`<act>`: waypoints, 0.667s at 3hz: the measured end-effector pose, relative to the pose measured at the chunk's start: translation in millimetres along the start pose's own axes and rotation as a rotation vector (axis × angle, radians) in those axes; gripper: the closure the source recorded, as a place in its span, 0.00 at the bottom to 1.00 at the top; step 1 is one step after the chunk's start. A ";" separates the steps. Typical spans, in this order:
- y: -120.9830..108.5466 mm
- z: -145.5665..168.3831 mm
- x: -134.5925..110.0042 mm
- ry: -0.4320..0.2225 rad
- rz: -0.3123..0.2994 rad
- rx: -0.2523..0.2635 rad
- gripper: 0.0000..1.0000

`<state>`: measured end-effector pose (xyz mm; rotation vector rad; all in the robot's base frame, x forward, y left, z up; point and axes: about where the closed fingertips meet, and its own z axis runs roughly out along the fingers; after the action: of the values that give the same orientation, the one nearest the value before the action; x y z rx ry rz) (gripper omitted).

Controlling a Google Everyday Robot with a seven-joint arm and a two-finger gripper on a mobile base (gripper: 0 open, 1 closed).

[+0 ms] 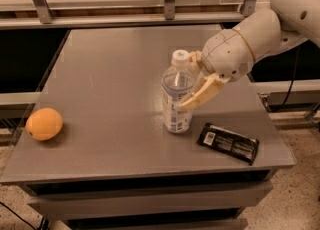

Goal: Move blue plastic bottle near rxbar chocolate

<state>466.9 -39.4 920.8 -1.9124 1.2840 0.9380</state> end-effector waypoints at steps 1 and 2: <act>-0.2 -0.7 -0.9 0.000 0.000 0.000 0.12; 0.5 -1.9 6.2 0.001 0.000 -0.029 0.00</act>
Offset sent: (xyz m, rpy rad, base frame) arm -0.0002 -0.0177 -0.0123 -0.0270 0.0428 0.0674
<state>468.5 -44.2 916.5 -1.9353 1.2774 0.9611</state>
